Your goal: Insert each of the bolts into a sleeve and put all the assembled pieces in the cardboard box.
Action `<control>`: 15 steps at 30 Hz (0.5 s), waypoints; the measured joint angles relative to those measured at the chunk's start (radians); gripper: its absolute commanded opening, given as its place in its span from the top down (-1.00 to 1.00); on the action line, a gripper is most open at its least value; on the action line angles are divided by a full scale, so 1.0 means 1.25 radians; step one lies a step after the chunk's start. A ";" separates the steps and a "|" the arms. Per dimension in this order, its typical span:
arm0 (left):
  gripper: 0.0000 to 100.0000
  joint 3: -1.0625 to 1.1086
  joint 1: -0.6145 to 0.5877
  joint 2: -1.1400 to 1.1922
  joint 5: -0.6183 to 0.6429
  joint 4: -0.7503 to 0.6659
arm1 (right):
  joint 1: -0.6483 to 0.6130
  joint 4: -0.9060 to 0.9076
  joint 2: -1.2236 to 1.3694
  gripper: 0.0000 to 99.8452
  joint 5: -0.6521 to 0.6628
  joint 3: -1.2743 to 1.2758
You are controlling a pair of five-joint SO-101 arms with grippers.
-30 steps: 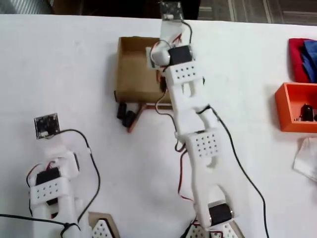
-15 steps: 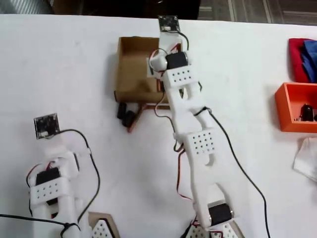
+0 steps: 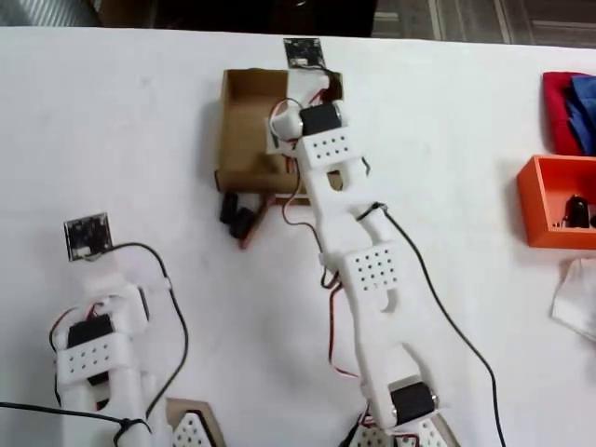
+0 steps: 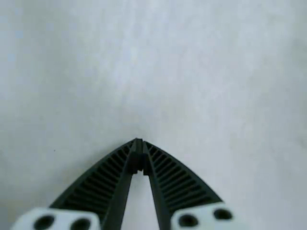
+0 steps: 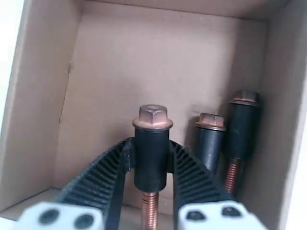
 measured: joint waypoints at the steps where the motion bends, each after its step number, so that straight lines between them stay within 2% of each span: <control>1: 0.95 0.000 0.000 0.000 0.000 0.000 | 0.000 -0.001 0.000 0.95 -0.010 0.009; 15: 0.95 0.000 0.000 0.000 0.000 0.000 | 0.001 -0.001 0.002 0.95 -0.037 0.042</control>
